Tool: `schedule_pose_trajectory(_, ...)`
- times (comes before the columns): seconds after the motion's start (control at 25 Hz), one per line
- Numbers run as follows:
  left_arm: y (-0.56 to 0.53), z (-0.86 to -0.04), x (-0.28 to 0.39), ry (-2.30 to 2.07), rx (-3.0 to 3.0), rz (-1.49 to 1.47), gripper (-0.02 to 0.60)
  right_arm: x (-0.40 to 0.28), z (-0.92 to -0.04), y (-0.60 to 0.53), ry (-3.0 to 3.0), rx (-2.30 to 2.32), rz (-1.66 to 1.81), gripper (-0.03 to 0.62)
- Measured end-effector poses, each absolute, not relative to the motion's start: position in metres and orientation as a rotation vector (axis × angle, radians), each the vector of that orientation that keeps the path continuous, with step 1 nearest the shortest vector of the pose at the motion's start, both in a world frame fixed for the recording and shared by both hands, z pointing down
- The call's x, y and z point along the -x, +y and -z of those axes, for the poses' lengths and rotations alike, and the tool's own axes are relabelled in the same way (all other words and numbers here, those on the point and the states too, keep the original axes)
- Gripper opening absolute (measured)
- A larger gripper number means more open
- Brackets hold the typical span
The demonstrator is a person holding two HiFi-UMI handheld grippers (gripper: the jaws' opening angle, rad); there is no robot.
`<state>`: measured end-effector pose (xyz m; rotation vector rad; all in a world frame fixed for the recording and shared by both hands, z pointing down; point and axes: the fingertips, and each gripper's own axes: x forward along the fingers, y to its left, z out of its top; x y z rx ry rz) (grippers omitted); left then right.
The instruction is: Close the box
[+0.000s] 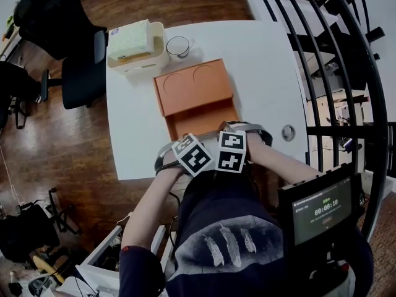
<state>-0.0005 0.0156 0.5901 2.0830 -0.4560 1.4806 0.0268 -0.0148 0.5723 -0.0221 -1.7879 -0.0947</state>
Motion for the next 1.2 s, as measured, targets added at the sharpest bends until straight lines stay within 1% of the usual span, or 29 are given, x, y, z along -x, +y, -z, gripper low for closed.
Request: schedule_pose_trajectory(1.2, -0.007, -0.588, 0.014, -0.513, -2.078, -1.475, 0.014, -0.018, -0.568, -0.038, -1.805, -0.039, 0.093, 0.005)
